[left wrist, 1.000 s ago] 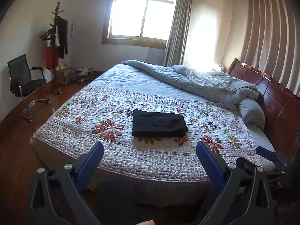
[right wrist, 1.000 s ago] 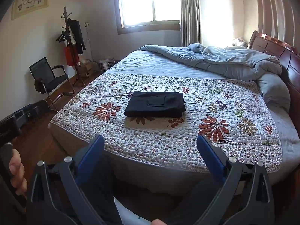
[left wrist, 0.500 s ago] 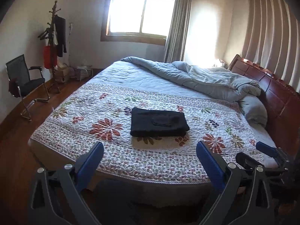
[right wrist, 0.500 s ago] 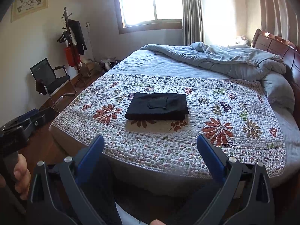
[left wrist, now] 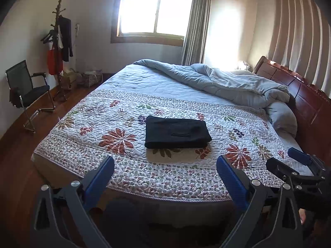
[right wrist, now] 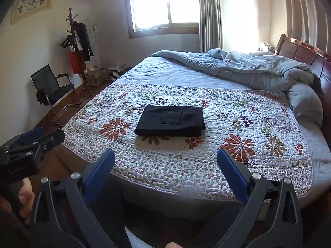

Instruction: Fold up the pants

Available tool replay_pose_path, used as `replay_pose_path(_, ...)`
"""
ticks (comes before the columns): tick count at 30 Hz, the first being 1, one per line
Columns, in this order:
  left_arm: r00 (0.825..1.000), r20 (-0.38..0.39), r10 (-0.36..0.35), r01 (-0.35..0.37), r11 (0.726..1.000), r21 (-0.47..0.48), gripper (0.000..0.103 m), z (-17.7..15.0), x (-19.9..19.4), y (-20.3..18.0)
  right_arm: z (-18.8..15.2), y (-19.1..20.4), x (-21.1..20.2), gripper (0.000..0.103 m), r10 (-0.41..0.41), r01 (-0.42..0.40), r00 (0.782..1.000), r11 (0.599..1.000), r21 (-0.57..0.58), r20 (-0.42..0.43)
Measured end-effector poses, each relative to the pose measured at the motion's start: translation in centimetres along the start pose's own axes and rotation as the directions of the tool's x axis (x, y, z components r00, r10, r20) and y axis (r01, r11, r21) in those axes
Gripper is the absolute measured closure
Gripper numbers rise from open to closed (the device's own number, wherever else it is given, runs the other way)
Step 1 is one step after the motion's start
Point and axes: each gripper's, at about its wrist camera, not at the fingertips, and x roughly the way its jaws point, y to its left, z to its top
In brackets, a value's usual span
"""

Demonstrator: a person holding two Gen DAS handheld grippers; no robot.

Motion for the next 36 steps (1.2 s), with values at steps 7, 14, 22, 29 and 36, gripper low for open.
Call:
replay_pose_path(7,1.000,-0.022,-0.002,0.002,1.000,-0.005,0.004,0.1,1.0,0.4,0.2,0.2,1.1,0.004,-0.002,0.002,1.000,1.000,0.000,-0.014)
replay_pose_path(14,0.999,-0.032,0.002,-0.002,1.000,-0.008,0.004,0.2,1.5,0.5,0.1,0.1,1.9,0.005,0.002,-0.002,1.000,1.000,0.001,-0.027)
replay_pose_path(22,0.999,-0.032,0.006,-0.006,1.000,0.002,0.004,0.1,1.5,0.1,0.2,-0.3,1.8,0.005,0.005,-0.005,1.000,1.000,0.005,-0.025)
replay_pose_path(29,0.999,-0.031,0.008,-0.008,1.000,0.009,0.004,0.0,1.3,-0.2,0.0,-0.4,1.5,0.005,0.003,-0.003,1.000,1.000,0.010,-0.021)
replay_pose_path(36,1.000,-0.028,0.012,-0.012,1.000,0.010,0.004,-0.1,1.1,-0.4,0.0,-0.4,1.4,0.005,0.005,-0.005,1.000,1.000,0.009,-0.018)
